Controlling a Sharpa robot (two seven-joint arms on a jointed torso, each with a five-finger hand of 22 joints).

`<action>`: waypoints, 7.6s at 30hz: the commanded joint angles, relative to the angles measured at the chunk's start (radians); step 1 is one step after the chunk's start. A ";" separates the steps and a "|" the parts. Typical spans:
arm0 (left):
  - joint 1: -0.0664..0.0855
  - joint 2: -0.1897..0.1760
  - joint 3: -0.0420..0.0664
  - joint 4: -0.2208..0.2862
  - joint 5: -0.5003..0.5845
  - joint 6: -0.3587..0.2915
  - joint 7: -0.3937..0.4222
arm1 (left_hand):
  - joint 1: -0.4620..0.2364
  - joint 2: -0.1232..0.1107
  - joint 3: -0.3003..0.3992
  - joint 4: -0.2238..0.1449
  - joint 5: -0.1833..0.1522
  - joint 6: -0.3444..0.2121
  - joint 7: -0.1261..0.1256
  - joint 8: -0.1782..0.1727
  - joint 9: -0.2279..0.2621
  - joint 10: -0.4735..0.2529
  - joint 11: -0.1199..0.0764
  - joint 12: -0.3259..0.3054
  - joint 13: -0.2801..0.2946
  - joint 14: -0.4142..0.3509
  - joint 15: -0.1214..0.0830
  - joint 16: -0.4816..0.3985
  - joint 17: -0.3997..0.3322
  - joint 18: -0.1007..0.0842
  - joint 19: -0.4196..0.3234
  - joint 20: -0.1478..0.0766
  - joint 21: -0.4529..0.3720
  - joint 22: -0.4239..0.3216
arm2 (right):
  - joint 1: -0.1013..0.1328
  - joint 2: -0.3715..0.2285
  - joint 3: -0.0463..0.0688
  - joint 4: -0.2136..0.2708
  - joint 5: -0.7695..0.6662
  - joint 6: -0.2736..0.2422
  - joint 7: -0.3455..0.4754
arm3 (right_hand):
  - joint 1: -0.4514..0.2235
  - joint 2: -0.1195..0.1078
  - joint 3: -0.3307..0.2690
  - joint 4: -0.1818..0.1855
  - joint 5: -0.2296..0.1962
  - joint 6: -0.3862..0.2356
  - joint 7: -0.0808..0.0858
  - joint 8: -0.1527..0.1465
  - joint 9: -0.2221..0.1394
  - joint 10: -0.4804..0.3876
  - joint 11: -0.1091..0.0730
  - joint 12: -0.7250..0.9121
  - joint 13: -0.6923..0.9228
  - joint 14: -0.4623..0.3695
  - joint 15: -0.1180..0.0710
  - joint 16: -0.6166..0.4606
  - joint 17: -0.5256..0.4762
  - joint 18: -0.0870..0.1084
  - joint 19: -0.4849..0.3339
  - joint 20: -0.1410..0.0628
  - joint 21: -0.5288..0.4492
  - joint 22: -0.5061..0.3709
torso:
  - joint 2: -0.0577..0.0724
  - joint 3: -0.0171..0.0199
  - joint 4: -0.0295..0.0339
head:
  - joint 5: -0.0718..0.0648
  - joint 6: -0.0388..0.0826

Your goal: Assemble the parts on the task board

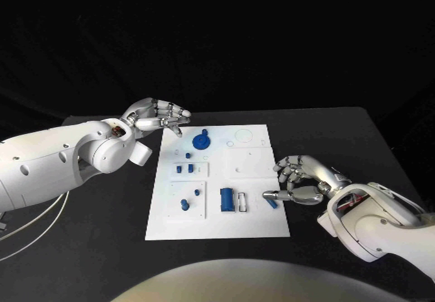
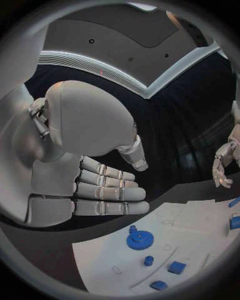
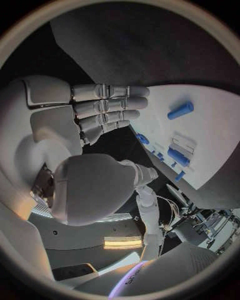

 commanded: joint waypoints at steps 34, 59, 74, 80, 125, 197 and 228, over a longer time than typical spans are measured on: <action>0.000 0.008 -0.002 -0.003 -0.002 0.012 0.003 | -0.008 -0.002 0.001 0.007 0.005 -0.007 -0.001 0.008 -0.001 -0.007 -0.003 0.006 -0.001 -0.003 0.000 0.004 0.001 0.014 0.005 0.006 -0.007 -0.003 | 0.001 0.011 -0.006 -0.028 -0.138 0.105 -0.045 | 0.085 0.053 0.035 -0.003 -0.231 0.073 0.014 0.233 -0.043 0.091 -0.045 0.222 -0.257 0.058 -0.039 0.206 -0.236 0.010 0.138 -0.011 0.072 -0.361 | 0.002 0.0014 0.0003 | -0.002 0.000; -0.001 0.007 -0.002 0.001 -0.002 0.011 0.011 | -0.006 -0.001 0.002 0.007 0.005 -0.007 -0.001 0.008 -0.001 -0.007 -0.003 0.007 -0.001 -0.003 0.000 0.004 0.001 0.014 0.006 0.005 -0.008 -0.003 | -0.027 0.077 -0.009 -0.054 -0.353 0.202 -0.239 | 0.074 0.082 0.032 -0.004 -0.231 0.392 -0.114 0.026 -0.065 0.656 -0.185 0.855 0.784 0.664 -0.190 0.921 0.838 -0.105 0.493 -0.170 1.140 0.475 | 0.002 0.0018 0.0001 | -0.003 0.000; -0.001 0.007 -0.002 0.001 -0.002 0.013 0.010 | -0.006 -0.001 0.002 0.007 0.005 -0.007 -0.001 0.008 -0.001 -0.007 -0.003 0.007 -0.001 -0.003 0.000 0.004 0.001 0.014 0.006 0.005 -0.008 -0.003 | -0.037 0.100 -0.009 -0.080 -0.383 0.241 -0.272 | 0.076 0.079 0.035 -0.005 -0.231 0.393 -0.113 0.015 -0.056 0.666 -0.185 0.871 0.818 0.674 -0.190 0.936 0.872 -0.112 0.504 -0.169 1.187 0.511 | 0.002 0.0026 0.0002 | -0.001 0.000; -0.001 0.006 -0.002 0.001 -0.002 0.014 0.009 | -0.006 -0.001 0.002 0.007 0.005 -0.007 -0.001 0.008 -0.001 -0.007 -0.003 0.007 -0.001 -0.003 0.000 0.004 0.001 0.014 0.006 0.005 -0.008 -0.003 | -0.045 0.117 -0.009 -0.094 -0.380 0.245 -0.269 | 0.078 0.087 0.039 -0.004 -0.231 0.397 -0.114 0.013 -0.053 0.669 -0.185 0.876 0.829 0.677 -0.190 0.941 0.883 -0.115 0.507 -0.169 1.201 0.521 | 0.001 0.0018 0.0002 | 0.000 0.000; -0.001 0.001 -0.002 0.005 -0.009 0.014 0.006 | -0.003 -0.002 0.003 0.006 0.005 -0.007 -0.001 0.008 -0.001 -0.008 -0.003 0.008 -0.001 -0.003 -0.001 0.005 0.001 0.014 0.008 0.005 -0.009 -0.005 | -0.066 0.156 -0.009 -0.091 -0.720 0.430 -0.386 | 0.090 0.107 0.044 -0.004 -0.231 0.460 -0.133 0.002 0.045 0.741 -0.202 0.996 1.027 0.692 -0.203 0.966 0.936 -0.155 0.584 -0.180 1.403 0.652 | 0.001 0.0011 0.0000 | -0.003 0.000; -0.001 -0.003 -0.002 0.005 -0.018 0.010 -0.001 | 0.004 -0.003 0.005 0.001 0.005 -0.008 -0.001 0.009 -0.001 -0.009 -0.003 0.010 -0.002 -0.002 -0.001 0.006 0.001 0.014 0.012 0.004 -0.009 -0.005 | -0.066 0.113 -0.009 -0.066 -0.531 0.219 -0.298 | 0.105 0.199 0.061 -0.006 -0.232 0.238 -0.073 -0.092 0.305 0.541 -0.149 0.624 0.647 0.692 -0.161 0.966 0.936 -0.154 0.589 -0.145 1.387 0.662 | 0.001 0.0014 -0.0004 | -0.004 0.000; -0.001 -0.006 -0.002 0.006 -0.023 0.007 -0.002 | 0.017 -0.002 0.010 -0.009 0.005 -0.007 -0.001 0.010 -0.001 -0.007 -0.004 0.012 -0.002 -0.002 -0.003 0.006 0.001 0.015 0.015 0.001 -0.005 -0.003 | -0.068 0.080 -0.010 -0.061 -0.497 0.061 -0.145 | 0.259 0.263 0.033 -0.008 -0.234 0.357 -0.112 -0.235 0.102 0.599 -0.196 0.774 0.819 0.692 -0.200 0.966 0.936 -0.168 0.613 -0.175 1.459 0.687 | 0.001 0.0009 0.0002 | -0.005 0.000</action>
